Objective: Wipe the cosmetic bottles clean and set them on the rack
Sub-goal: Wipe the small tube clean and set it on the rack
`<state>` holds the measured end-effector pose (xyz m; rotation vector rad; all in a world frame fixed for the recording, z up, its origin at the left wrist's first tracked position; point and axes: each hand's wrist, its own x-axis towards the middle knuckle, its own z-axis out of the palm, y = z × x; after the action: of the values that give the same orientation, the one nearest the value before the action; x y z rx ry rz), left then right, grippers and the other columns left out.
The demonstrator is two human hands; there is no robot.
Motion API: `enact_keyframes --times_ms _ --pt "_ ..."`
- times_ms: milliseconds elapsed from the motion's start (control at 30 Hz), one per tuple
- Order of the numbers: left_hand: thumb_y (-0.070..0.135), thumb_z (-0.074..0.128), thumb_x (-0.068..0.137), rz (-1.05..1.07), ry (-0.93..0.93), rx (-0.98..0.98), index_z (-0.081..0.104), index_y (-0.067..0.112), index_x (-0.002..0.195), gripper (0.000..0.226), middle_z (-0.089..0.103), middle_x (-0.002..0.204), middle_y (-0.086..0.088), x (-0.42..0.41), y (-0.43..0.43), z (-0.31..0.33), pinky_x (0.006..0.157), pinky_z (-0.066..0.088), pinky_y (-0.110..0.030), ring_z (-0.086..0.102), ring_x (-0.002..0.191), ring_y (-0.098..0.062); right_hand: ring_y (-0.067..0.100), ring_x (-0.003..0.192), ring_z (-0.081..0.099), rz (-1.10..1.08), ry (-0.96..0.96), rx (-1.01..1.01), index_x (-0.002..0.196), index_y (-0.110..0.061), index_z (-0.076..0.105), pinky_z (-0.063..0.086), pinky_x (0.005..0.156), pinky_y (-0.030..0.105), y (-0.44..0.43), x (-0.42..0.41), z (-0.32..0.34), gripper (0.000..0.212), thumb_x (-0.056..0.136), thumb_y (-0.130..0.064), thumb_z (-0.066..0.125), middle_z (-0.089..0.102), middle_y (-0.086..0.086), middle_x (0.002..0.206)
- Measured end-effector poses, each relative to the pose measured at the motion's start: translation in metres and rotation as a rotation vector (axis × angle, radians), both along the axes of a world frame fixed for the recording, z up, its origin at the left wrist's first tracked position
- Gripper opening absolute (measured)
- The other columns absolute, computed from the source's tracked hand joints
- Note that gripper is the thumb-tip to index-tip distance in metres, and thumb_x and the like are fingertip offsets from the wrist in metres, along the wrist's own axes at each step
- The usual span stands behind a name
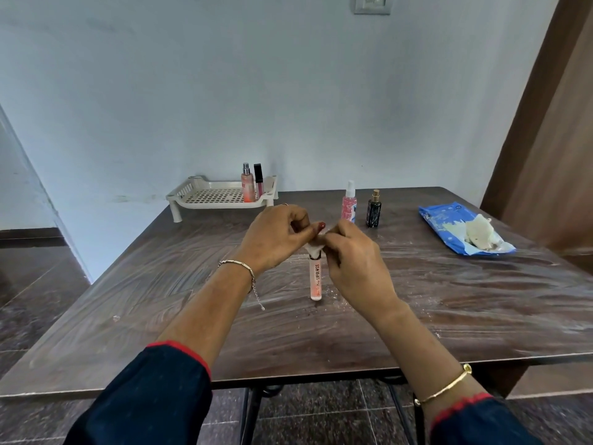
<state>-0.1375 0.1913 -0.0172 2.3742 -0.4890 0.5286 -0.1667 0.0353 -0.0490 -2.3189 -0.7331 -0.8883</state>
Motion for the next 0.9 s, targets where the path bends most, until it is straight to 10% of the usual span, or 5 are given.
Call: enact_keyframes --times_ms 367,567,900 --pt "0.045 0.053 0.091 0.025 0.011 0.015 0.069 0.019 0.072 0.036 0.069 0.072 -0.001 -0.006 0.003 0.001 0.077 0.053 -0.041 0.064 0.075 -0.018 0.026 0.061 0.061 -0.015 0.058 -0.171 0.099 -0.008 0.069 0.053 0.05 0.04 -0.004 -0.012 -0.029 0.025 0.077 0.004 0.069 0.056 0.004 0.089" --pt "0.044 0.066 0.083 0.035 0.005 0.102 0.064 0.024 0.066 0.026 0.067 0.075 0.012 -0.012 -0.002 0.007 0.072 0.043 -0.021 0.06 0.079 -0.004 0.03 0.077 0.062 0.008 0.225 -0.291 0.101 -0.016 0.068 0.048 0.062 0.038 -0.01 -0.018 -0.054 0.024 0.086 -0.002 0.056 0.054 0.002 0.099" --pt "0.039 0.065 0.082 0.032 0.047 0.147 0.066 0.026 0.072 0.017 0.068 0.077 0.012 -0.012 -0.001 0.011 0.077 0.053 -0.032 0.063 0.079 -0.006 0.025 0.071 0.062 -0.008 0.166 -0.119 0.096 -0.011 0.071 0.051 0.058 0.038 -0.007 -0.014 -0.042 0.023 0.079 0.003 0.064 0.054 0.001 0.089"
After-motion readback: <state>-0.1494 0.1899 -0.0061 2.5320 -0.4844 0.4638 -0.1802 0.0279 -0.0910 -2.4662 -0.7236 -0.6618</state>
